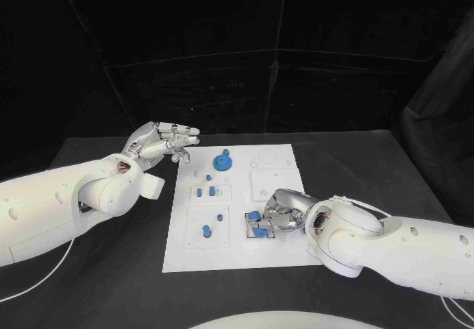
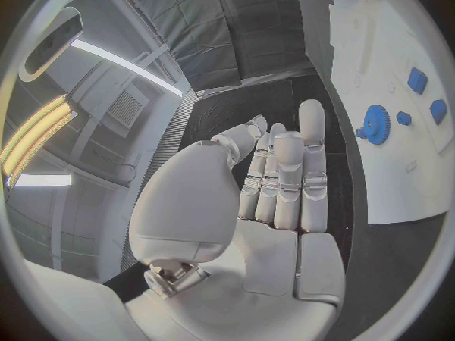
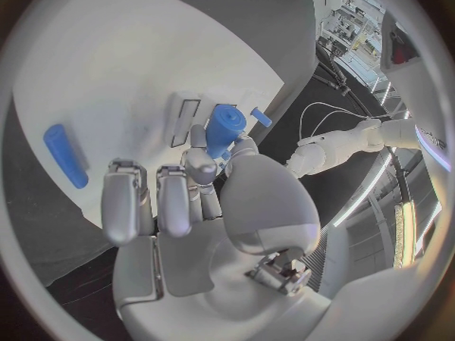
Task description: Assemble the parts on the task board
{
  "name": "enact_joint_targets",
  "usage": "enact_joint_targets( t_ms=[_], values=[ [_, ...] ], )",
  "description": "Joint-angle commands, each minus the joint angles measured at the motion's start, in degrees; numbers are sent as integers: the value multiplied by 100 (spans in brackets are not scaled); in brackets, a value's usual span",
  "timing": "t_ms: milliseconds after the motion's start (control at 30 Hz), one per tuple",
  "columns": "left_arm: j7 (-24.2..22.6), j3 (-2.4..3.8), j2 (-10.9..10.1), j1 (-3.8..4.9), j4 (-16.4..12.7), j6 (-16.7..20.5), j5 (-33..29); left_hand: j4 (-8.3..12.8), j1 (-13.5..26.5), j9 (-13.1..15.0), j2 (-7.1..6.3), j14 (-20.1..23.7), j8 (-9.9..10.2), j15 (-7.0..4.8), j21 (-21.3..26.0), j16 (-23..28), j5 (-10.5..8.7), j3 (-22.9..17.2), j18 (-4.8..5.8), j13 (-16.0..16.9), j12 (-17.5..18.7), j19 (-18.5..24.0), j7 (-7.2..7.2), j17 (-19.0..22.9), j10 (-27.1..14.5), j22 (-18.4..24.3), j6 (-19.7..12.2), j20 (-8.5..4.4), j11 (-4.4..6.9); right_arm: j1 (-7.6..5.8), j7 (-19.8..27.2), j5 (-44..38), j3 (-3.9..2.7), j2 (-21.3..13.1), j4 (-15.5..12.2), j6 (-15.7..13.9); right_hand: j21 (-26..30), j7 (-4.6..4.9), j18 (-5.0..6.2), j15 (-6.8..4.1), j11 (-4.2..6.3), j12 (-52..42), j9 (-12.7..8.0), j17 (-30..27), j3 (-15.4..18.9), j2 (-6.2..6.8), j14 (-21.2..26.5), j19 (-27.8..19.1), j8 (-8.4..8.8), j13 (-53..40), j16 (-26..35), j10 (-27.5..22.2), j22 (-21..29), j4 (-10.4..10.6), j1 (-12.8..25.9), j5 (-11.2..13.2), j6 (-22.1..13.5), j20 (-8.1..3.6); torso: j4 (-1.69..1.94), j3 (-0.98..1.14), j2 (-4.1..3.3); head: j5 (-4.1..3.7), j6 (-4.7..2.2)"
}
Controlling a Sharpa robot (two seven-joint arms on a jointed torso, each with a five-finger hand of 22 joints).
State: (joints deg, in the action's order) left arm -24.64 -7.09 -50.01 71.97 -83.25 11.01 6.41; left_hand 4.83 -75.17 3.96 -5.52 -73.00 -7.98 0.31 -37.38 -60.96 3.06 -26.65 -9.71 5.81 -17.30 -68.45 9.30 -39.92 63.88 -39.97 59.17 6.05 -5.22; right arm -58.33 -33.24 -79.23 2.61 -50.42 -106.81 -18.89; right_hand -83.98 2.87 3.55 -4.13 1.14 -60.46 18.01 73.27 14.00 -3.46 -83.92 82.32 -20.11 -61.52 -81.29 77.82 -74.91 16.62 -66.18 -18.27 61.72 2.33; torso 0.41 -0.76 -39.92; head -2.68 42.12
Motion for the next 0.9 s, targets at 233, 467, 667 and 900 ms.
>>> enact_joint_targets(
  t_ms=[233, 467, 667, 900],
  values=[
    [-13, 4, -7, 11, -13, -59, -20, 14, 10, -7, 51, 48, -20, 8, 15, 37, -15, 9, -76, 8, -20, 37, 20, 7, -51, 8, -9, 7, 4, -6, -70, -298, 1, 88, 49, 80, 119, 108, -42, 24, -99, 664, 113, -145, -137, 747, -275, -150, 169, 453, 136, -278, -233, 44, 886, 1468, -123, 35, -5, 4, 3, -2, 6],
    [-12, 4, -10, 11, -12, -62, -20, 19, 15, -7, 52, 55, -21, 9, 27, 41, -15, 20, -76, 11, -34, 36, 22, 24, -64, 15, -13, 8, 3, -5, -42, -357, 1, 69, 11, 82, 127, 116, -41, 28, -96, 757, 163, -127, -398, 884, -281, -150, 199, 496, 137, -288, -229, 29, 964, 1438, -123, 41, -7, 7, 2, -6, 12],
    [-12, 4, -17, 11, -10, -65, -20, 19, 15, -7, 52, 55, -21, 9, 27, 41, -15, 20, -76, 11, -34, 36, 22, 24, -64, 15, -13, 8, 3, -5, 23, -382, 1, 24, -69, 128, 117, 96, -48, 12, -77, 708, 266, -90, -583, 708, -292, -123, 231, 386, 130, -205, -263, -184, 18, 918, -83, 26, -5, 9, -2, -5, 21],
    [-11, 4, -22, 11, -8, -66, -20, 19, 15, -7, 52, 55, -21, 9, 27, 41, -15, 20, -76, 11, -34, 36, 22, 24, -64, 15, -13, 8, 3, -5, 19, -518, 1, -7, -75, 144, 94, 79, -60, -8, -52, 616, 344, -45, -654, 556, -301, -87, 232, 256, 114, -132, -314, -555, -732, 799, -35, 8, -2, 4, 0, -10, 37]
  ],
)
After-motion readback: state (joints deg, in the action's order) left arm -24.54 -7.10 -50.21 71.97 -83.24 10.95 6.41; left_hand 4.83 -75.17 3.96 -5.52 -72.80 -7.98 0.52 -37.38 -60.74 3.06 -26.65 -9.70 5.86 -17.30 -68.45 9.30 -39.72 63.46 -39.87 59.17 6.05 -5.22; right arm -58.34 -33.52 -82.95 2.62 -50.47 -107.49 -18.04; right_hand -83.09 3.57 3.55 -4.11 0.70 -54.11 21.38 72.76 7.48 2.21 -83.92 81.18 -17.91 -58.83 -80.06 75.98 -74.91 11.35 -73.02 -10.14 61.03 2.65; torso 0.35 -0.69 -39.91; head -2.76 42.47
